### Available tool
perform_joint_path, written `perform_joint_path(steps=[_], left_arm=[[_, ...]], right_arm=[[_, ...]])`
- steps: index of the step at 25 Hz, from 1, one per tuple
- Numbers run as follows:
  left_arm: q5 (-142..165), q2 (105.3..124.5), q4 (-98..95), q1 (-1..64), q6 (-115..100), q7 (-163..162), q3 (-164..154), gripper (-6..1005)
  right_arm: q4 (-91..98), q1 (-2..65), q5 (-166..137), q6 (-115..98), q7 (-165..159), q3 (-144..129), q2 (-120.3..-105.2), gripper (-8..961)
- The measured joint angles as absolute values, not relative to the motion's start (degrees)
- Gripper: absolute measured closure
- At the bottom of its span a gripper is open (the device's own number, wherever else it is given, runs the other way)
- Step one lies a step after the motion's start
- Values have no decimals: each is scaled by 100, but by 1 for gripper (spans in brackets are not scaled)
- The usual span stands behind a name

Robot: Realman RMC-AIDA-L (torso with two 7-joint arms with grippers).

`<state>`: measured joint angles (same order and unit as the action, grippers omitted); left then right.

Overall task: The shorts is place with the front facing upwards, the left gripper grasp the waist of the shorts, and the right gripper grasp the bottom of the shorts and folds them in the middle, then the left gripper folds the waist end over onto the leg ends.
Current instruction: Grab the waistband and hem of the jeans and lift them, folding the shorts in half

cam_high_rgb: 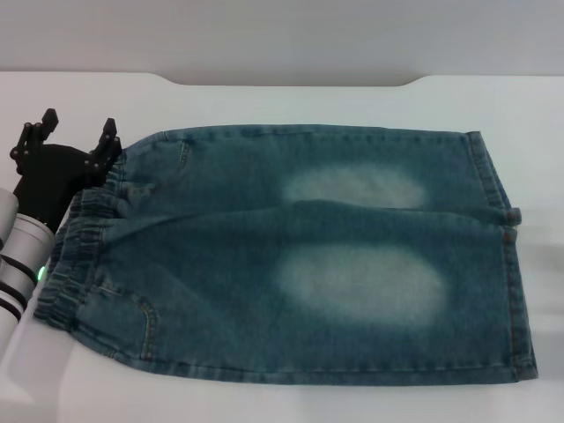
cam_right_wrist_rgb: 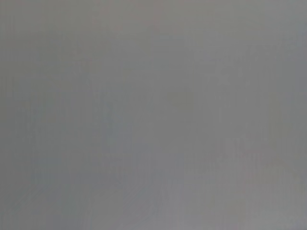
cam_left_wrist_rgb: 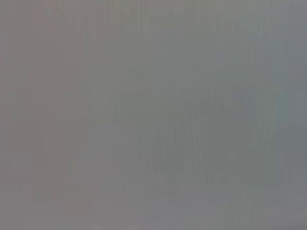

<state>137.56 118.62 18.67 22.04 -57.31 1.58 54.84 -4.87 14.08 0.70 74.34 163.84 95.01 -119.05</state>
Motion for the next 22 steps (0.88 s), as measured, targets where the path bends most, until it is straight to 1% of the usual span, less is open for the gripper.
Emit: perform_joint_path(steps=[3, 7, 15, 17, 20, 22], left_arm=[[13756, 11863, 1883, 2205, -5730, 147, 5484, 200], [13754, 11856, 1895, 2186, -5729, 123, 5484, 200], [13755, 11856, 1907, 2198, -5730, 153, 5484, 201], [13755, 11856, 1907, 2204, -5730, 155, 5484, 201], [13755, 11857, 1908, 2206, -5730, 156, 5484, 201], [13754, 11857, 1913, 2206, -5730, 157, 5484, 202]], right_arm=[[-532, 1376, 76, 7492, 15691, 9524, -11903, 180], [-641, 1319, 70, 7814, 14279, 9495, -11843, 180], [-986, 1179, -45, 8033, 13356, 9468, -11760, 179], [-999, 1179, -61, 8074, 13750, 9469, -11772, 179], [-998, 1199, -65, 8099, 15082, 9460, -11894, 179], [-959, 1229, -66, 8095, 15772, 9452, -11940, 179]])
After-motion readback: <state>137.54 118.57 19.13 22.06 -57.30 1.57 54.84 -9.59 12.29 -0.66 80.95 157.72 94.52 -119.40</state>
